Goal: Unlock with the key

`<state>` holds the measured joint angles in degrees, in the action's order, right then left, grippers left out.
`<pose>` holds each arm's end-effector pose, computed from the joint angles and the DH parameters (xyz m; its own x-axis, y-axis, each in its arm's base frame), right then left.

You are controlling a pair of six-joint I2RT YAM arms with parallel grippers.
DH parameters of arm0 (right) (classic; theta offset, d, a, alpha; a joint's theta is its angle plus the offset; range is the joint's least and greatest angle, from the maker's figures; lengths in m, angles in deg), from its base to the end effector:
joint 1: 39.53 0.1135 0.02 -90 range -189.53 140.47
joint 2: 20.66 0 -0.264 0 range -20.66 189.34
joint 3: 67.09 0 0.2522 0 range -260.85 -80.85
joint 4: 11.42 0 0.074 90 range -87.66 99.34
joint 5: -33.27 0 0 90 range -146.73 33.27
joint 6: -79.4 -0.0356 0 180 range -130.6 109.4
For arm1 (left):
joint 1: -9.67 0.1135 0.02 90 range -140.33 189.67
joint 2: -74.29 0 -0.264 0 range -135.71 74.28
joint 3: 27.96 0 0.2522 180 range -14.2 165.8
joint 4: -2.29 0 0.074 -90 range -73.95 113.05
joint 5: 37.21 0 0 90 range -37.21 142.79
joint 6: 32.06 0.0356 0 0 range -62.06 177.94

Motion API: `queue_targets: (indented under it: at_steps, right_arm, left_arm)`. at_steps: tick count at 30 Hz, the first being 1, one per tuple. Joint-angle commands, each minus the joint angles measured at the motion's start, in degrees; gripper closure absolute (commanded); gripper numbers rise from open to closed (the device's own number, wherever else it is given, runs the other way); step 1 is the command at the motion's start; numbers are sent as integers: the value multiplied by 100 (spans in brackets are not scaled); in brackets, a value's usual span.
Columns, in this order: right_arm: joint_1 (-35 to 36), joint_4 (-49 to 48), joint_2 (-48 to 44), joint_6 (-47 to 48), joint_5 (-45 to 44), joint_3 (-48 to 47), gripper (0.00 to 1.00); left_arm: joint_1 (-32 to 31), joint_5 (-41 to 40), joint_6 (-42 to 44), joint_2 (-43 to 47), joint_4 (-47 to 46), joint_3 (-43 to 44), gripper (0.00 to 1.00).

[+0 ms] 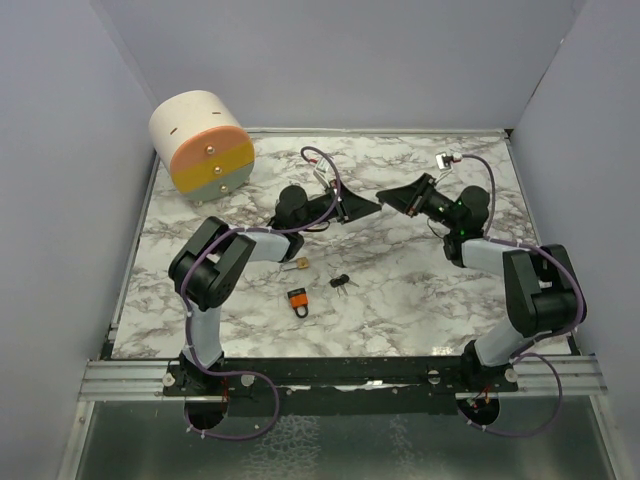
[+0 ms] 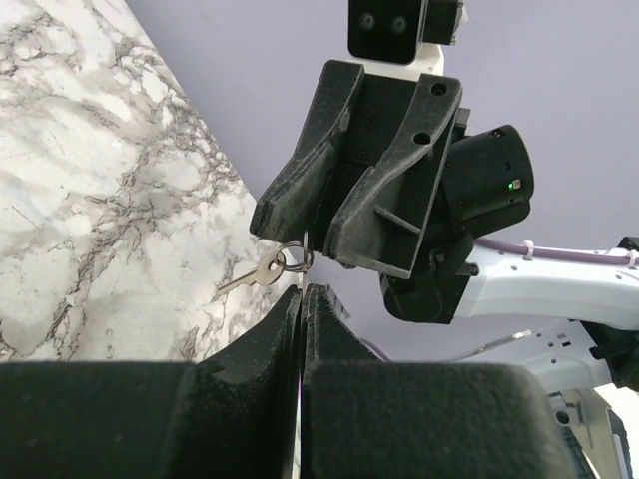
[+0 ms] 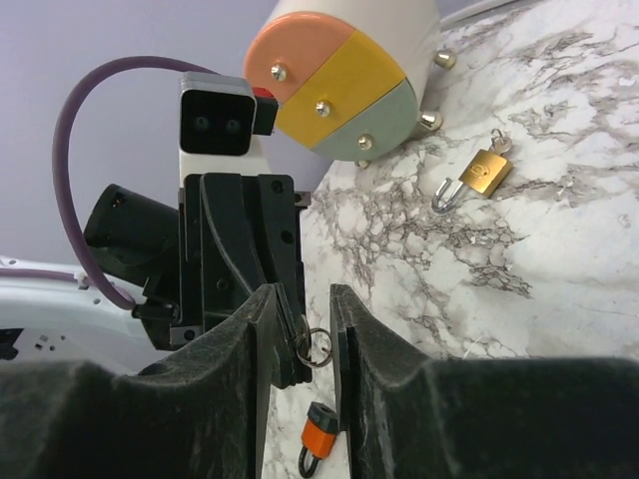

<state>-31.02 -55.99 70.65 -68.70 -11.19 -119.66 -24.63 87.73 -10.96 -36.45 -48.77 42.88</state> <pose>0.3139 0.0727 0.2297 -0.6311 0.5068 -0.5873 -0.5111 0.2978 0.8063 0.3257 -0.2469 0.2186 -0.8065 -0.3756 -0.4566 0.4826 0.0280 -0.8754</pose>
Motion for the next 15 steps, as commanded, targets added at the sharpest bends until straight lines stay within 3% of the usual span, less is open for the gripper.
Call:
queue_targets:
  at_steps: [1, 8, 15]
  right_arm:
    - [-27, -645, 164, -337, 204, 41, 72]
    - [-26, -768, 212, -425, 220, 91, 75]
    - [-30, -866, 242, -499, 219, 123, 85]
  left_arm:
    - [-58, -330, -217, 60, -568, -53, 100]
    - [-102, -355, -427, -111, -871, -35, 100]
    - [-120, -424, -448, -115, -908, -74, 100]
